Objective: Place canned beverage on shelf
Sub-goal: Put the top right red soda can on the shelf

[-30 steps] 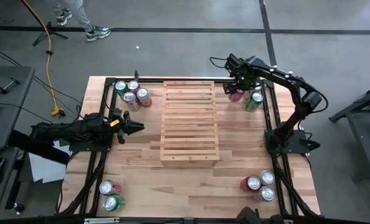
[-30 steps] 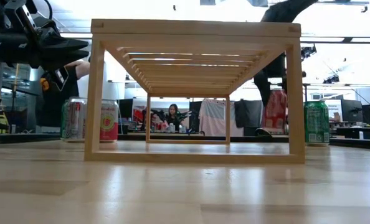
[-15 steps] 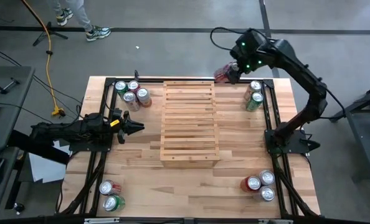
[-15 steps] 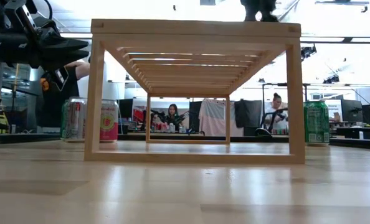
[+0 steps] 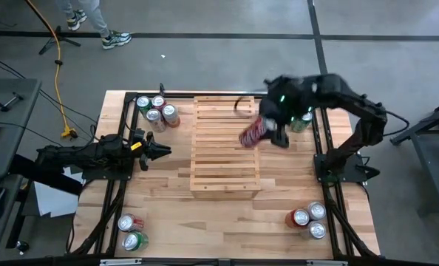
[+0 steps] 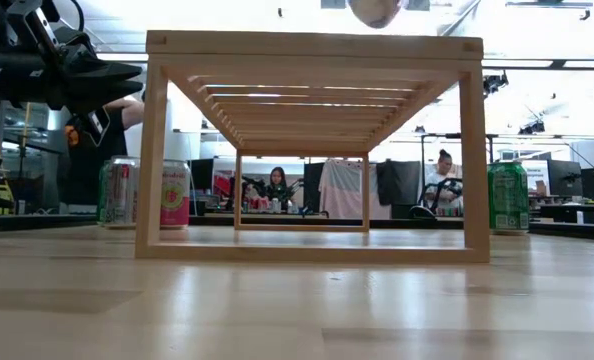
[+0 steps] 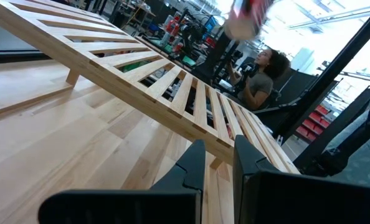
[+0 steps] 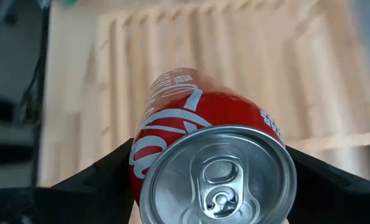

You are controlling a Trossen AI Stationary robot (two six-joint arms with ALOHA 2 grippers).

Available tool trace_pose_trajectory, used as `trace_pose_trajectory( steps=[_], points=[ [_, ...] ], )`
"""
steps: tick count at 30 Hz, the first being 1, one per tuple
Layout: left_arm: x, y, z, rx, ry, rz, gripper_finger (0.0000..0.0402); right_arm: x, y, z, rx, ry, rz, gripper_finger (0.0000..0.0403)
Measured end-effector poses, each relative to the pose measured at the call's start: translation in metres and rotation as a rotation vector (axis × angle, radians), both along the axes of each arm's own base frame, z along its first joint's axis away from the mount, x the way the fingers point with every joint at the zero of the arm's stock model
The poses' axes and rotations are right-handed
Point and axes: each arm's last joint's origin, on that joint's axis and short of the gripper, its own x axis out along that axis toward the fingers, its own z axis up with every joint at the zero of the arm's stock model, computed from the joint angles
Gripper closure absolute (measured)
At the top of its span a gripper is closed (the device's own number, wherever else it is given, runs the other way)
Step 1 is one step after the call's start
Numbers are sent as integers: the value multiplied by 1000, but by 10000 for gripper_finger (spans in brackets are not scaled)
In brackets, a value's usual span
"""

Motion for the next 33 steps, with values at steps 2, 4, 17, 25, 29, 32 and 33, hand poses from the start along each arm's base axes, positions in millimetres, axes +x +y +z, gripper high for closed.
trace_pose_trajectory(
  steps=[2, 4, 17, 25, 29, 32, 33],
  points=[
    [0, 0, 0, 0, 0, 0, 401, 9, 16, -9, 25, 67, 30, 112],
    [0, 0, 0, 0, 0, 0, 401, 17, 32, -19, 49, 127, 59, 112],
    [0, 0, 0, 0, 0, 0, 401, 65, 81, -68, -11, 294, 103, 112],
    [0, 0, 0, 0, 0, 0, 401, 68, 79, -70, -77, 287, 77, 112],
    [0, 0, 0, 0, 1, -1, 401, 68, 79, -70, -89, 286, 95, 112],
    [0, 0, 0, 0, 1, 0, 401, 68, 79, -70, -92, 285, 102, 112],
    [0, 0, 0, 0, 0, 0, 401, 69, 79, -70, -92, 286, 103, 108]
  ],
)
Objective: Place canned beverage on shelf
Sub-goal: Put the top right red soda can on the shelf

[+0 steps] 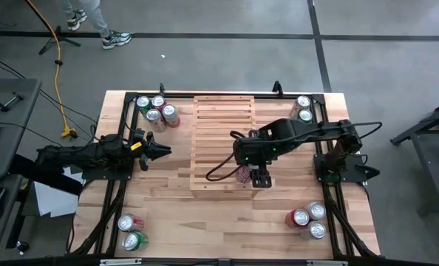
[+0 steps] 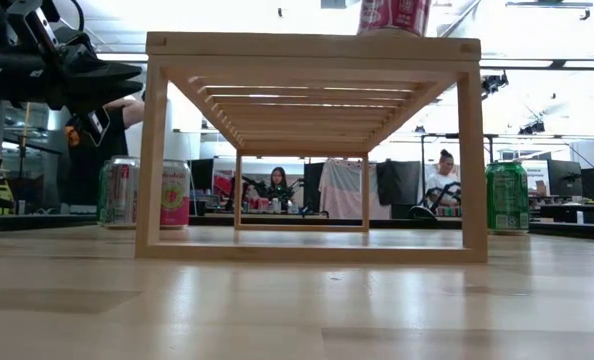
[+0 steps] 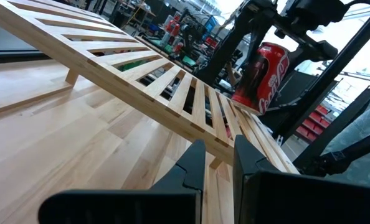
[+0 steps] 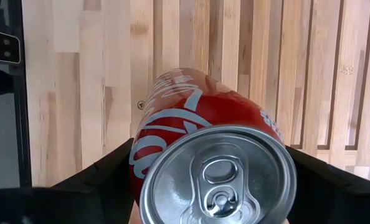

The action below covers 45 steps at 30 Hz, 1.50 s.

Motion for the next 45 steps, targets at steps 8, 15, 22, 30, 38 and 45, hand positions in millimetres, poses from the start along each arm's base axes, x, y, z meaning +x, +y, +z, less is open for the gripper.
trace_pose_trajectory(
  steps=[8, 15, 22, 30, 38, 45],
  points=[
    [0, 0, 0, 0, 0, 0, 401, 2, 0, -3, -4, 12, 0, 50],
    [0, 0, 0, 0, 0, 0, 401, 2, 0, -2, -9, 6, 25, 46],
    [0, 0, 0, 0, 0, 0, 401, -2, -1, 11, -13, -42, 70, 44],
    [0, 0, 0, 0, 0, 0, 401, -15, -3, 42, 6, -161, 74, 44],
    [0, 0, 0, 0, 0, 0, 401, -23, -9, 65, -37, -267, 34, 43],
    [0, 0, 0, 0, 0, 0, 401, -27, -30, 69, -94, -285, -85, 65]
  ],
)
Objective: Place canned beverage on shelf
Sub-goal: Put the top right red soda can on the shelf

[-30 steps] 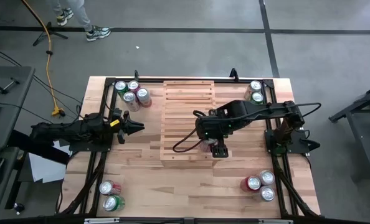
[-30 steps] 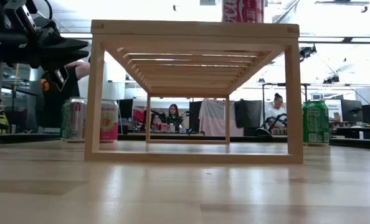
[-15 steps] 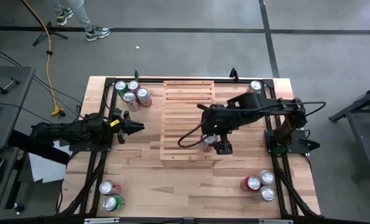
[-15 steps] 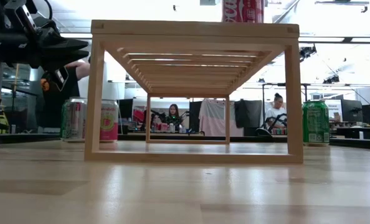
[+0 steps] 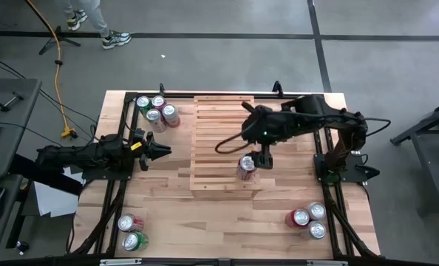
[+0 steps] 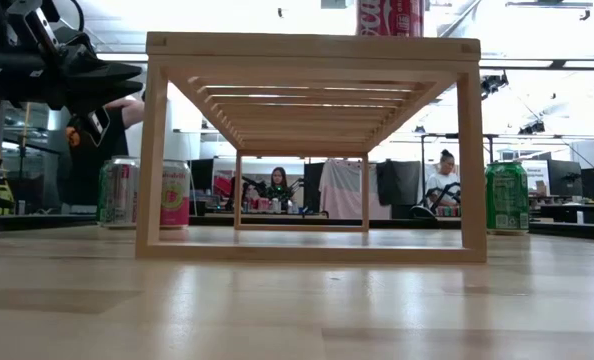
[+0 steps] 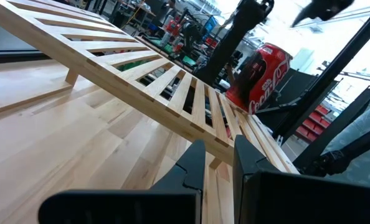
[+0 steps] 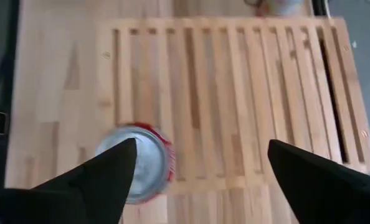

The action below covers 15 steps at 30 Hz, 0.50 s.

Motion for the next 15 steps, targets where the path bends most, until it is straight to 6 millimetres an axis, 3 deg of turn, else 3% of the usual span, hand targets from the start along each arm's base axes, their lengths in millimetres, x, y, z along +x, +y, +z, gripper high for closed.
trace_pose_trajectory(
  steps=[3, 7, 11, 15],
  points=[
    [0, 0, 0, 0, 0, 0, 401, -11, -10, -2, -6, 20, -45, 99],
    [0, 0, 0, 0, 0, 0, 401, -40, -22, -5, -14, 33, -146, 163],
    [0, 0, 0, 0, 0, 0, 401, -74, -28, -15, 29, 3, -257, 247],
    [0, 0, 0, 0, 0, 0, 401, -91, -24, -37, 155, -76, -306, 352]
  ],
)
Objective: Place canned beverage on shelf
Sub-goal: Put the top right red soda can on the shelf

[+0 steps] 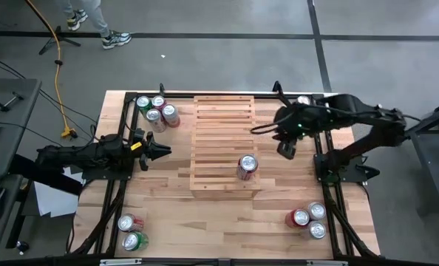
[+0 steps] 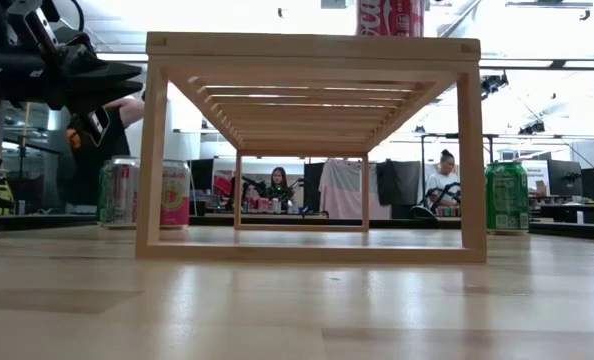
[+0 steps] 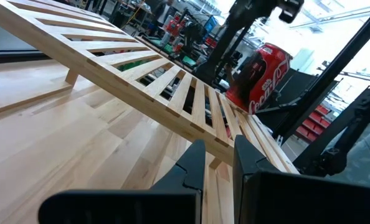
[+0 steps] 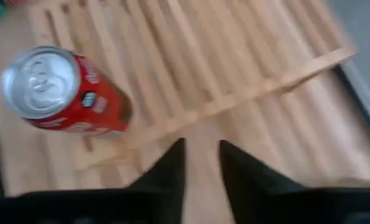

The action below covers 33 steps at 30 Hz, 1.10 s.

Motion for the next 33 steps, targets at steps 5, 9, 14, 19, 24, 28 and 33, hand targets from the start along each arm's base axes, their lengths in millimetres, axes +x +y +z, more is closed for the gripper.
trace_pose_trajectory(
  steps=[5, 9, 14, 19, 24, 28, 33],
  points=[
    [0, 0, 0, 0, 0, 0, 401, 2, 10, -35, 106, -94, 21, 385],
    [0, 0, 0, 0, 0, 0, 401, 14, 16, -61, 109, -115, 44, 400],
    [0, 0, 0, 0, 0, 0, 401, 23, 20, -77, 128, -162, 65, 401],
    [0, 0, 0, 0, 1, 0, 401, 23, 21, -78, 160, -160, 84, 402],
    [0, 0, 0, 0, 0, 0, 401, 29, 25, -81, 202, -158, 130, 402],
    [0, 0, 0, 0, 0, 0, 401, 38, 31, -89, 197, -132, 165, 403],
    [0, 0, 0, 0, 0, 0, 401, 50, 36, -98, 200, -115, 192, 403]
  ],
)
